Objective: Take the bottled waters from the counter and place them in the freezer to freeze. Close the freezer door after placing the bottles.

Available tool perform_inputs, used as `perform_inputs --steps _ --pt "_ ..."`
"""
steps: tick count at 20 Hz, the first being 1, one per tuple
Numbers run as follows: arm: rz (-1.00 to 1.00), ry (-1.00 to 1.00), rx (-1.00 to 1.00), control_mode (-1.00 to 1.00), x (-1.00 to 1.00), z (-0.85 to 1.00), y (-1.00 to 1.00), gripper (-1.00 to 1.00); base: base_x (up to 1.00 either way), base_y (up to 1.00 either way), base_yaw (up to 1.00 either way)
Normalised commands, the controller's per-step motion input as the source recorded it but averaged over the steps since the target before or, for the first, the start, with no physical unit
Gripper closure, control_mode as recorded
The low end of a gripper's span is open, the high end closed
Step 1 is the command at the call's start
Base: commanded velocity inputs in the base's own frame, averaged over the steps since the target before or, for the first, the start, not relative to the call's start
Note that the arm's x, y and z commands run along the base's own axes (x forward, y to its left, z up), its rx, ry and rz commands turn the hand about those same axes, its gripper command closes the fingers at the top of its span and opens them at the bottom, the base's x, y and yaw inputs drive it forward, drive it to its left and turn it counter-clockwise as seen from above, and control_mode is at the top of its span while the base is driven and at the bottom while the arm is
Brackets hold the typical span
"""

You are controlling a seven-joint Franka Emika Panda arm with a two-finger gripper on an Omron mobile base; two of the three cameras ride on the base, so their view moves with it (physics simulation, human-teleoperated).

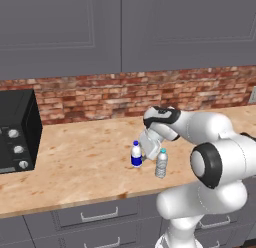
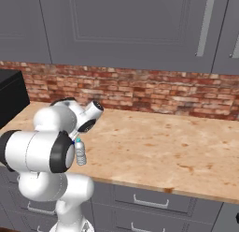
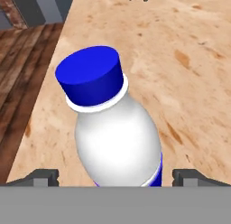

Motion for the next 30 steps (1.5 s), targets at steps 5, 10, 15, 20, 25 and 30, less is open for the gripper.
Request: perform_inputs --steps 5,10,15,20,25,30 --pt "0.09 0.00 0.01 -1.00 0.00 -0.01 0.00 -1.00 0.00 0.00 0.00" --pt "0.07 0.00 0.00 -1.00 0.00 0.00 0.00 -1.00 0.00 0.00 0.00" --pt "0.08 0.00 0.00 -1.00 0.00 -0.01 0.08 -1.00 0.00 0.00 0.00" --pt "0.06 0.00 0.00 -1.00 0.00 0.00 0.05 -1.00 0.00 0.00 0.00" --pt "0.05 0.00 0.00 -1.00 0.00 0.00 0.01 1.00 0.00 0.00 0.00" --pt "0.02 0.00 0.00 -1.00 0.00 0.00 0.00 1.00 0.00 0.00 0.00"
